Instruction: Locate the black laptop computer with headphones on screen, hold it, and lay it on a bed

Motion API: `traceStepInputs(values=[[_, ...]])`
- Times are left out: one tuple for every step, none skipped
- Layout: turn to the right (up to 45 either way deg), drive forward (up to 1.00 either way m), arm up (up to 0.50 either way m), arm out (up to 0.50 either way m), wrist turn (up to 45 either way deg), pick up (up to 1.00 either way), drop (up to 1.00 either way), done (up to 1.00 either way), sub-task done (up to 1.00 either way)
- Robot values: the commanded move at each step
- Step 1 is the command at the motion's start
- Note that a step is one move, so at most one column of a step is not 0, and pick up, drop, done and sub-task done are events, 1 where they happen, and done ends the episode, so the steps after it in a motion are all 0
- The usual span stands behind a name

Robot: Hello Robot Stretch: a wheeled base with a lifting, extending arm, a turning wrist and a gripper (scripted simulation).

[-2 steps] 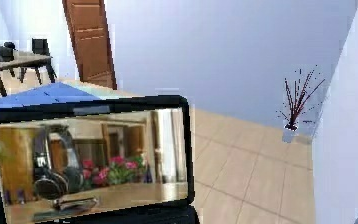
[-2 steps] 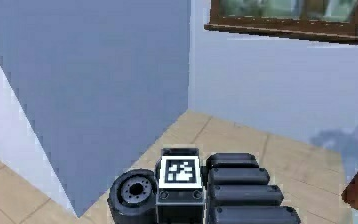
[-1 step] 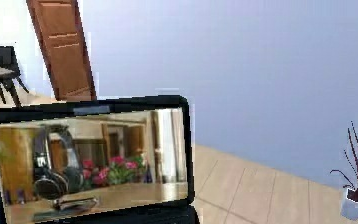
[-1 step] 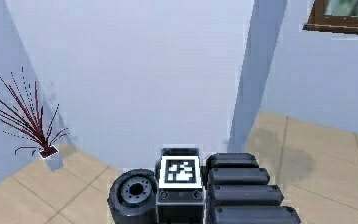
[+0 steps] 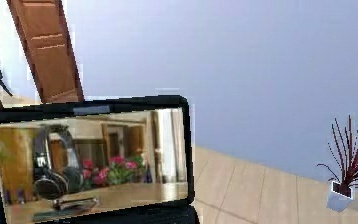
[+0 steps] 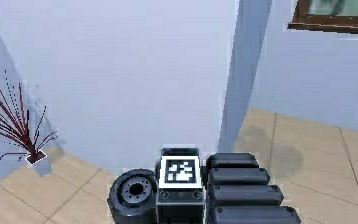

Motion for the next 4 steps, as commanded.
traceStepInputs(values=[[0.0, 1.00, 0.00, 0.00, 0.0, 0.00, 0.00, 0.00, 0.00], [0.0, 0.65, 0.00, 0.00, 0.0, 0.00, 0.00, 0.00, 0.00], [-45.0, 0.00, 0.00, 0.00, 0.0, 0.00, 0.00, 0.00, 0.00], [-15.0, 0.00, 0.00, 0.00, 0.0, 0.00, 0.00, 0.00, 0.00]])
